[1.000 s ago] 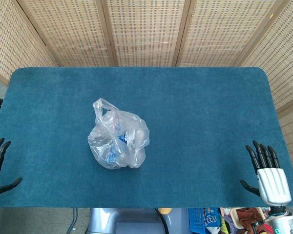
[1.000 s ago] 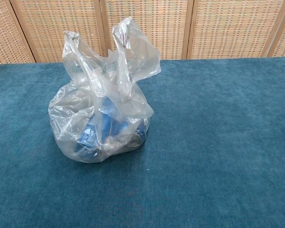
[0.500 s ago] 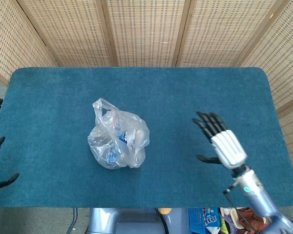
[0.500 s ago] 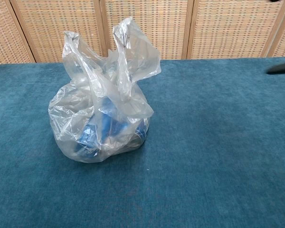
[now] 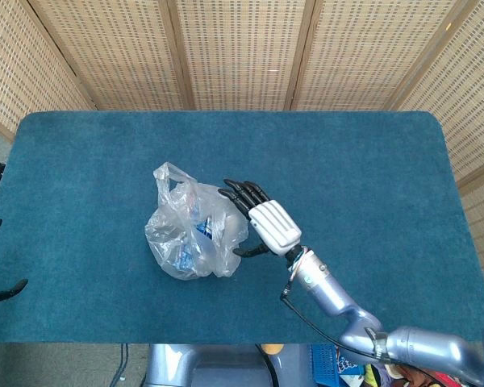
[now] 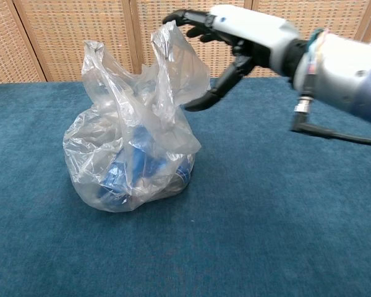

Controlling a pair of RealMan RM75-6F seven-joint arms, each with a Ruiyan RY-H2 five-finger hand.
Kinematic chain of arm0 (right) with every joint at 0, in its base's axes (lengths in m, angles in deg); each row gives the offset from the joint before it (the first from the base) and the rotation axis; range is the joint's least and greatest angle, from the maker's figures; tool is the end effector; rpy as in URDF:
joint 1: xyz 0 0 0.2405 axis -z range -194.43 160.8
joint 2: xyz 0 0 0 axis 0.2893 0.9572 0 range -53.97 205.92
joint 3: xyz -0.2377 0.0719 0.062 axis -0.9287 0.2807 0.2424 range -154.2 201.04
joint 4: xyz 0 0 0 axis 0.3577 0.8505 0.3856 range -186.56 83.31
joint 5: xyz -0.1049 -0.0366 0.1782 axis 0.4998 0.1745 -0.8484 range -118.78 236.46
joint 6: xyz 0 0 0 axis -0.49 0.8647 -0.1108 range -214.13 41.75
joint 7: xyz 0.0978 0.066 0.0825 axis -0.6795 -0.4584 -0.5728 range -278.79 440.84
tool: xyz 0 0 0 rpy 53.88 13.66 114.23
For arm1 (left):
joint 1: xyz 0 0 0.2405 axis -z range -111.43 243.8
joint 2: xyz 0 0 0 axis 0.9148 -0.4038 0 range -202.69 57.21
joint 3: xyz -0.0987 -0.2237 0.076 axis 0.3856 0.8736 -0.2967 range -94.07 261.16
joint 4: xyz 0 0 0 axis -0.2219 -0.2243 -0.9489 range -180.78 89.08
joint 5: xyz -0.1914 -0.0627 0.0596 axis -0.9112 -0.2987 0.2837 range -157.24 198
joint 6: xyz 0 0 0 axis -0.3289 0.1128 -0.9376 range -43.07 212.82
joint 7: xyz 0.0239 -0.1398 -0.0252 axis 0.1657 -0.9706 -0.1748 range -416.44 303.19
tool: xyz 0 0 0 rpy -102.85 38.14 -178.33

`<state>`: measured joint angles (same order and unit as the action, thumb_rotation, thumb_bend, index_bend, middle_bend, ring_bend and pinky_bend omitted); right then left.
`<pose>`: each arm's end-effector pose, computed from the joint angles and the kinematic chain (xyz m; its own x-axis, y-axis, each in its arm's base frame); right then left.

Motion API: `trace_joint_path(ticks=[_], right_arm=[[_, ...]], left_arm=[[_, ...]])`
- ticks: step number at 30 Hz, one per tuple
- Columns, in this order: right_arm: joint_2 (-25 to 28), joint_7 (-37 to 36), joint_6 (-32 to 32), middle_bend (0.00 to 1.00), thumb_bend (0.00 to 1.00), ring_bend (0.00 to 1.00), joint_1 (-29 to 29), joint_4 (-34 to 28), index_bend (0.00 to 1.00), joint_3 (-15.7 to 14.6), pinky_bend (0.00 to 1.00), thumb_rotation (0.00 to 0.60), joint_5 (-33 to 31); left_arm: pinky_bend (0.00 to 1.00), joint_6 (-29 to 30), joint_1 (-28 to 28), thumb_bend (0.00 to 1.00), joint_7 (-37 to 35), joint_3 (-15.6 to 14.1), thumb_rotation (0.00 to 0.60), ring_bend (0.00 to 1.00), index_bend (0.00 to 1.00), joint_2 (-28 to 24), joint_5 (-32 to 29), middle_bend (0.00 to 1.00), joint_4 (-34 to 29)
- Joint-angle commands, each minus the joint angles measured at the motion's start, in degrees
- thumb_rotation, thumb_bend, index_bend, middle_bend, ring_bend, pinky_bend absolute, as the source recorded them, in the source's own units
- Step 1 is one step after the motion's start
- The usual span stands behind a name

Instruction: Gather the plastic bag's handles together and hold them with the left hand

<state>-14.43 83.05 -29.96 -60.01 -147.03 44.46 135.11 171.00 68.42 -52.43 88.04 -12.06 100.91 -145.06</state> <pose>-0.0404 -0.3301 0.0084 0.0162 -0.2833 0.9589 -0.8332 -0.5339 -0.1436 -0.3089 0.1708 0.1779 0.4007 -0.0152 0.9161 0.9107 0.1166 -0.3963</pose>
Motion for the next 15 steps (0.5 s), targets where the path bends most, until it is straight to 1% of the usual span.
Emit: trace_joint_path(ticks=[1, 3, 8, 11, 15], right_arm=[[-6.23, 0.75, 2.07, 0.00, 0.00, 0.00, -3.10, 4.95, 0.00, 2.49, 0.00, 0.600, -2.28], [-8.81, 0.28, 3.59, 0.00, 0.00, 0.00, -4.07, 6.77, 0.00, 3.62, 0.00, 0.600, -3.05], [-13.33, -0.01, 6.64, 0.00, 0.00, 0.00, -6.20, 10.35, 0.00, 6.20, 0.00, 0.600, -4.53], [-15.02, -0.03, 7.77, 0.00, 0.00, 0.00, -7.32, 11.62, 0.00, 7.69, 0.00, 0.600, -5.44], [-15.87, 0.84, 7.98, 0.00, 0.00, 0.00, -8.29, 12.02, 0.00, 8.84, 0.00, 0.600, -7.53]], left_arm=[[0.00, -0.44, 0.15, 0.15, -0.50, 0.27, 0.600, 0.00, 0.00, -0.21, -0.72, 0.00, 0.14], [0.00, -0.85, 0.33, 0.15, -0.79, 0.47, 0.600, 0.00, 0.00, -0.36, -1.28, 0.00, 0.13], [0.00, -1.32, 0.59, 0.15, -1.55, 0.91, 0.600, 0.00, 0.00, -0.78, -2.11, 0.00, 0.03], [0.00, -1.55, 0.70, 0.15, -2.08, 1.23, 0.600, 0.00, 0.00, -1.02, -2.72, 0.00, 0.13], [0.00, -2.38, 1.04, 0.15, -2.42, 1.48, 0.600, 0.00, 0.00, -1.27, -3.58, 0.00, 0.14]])
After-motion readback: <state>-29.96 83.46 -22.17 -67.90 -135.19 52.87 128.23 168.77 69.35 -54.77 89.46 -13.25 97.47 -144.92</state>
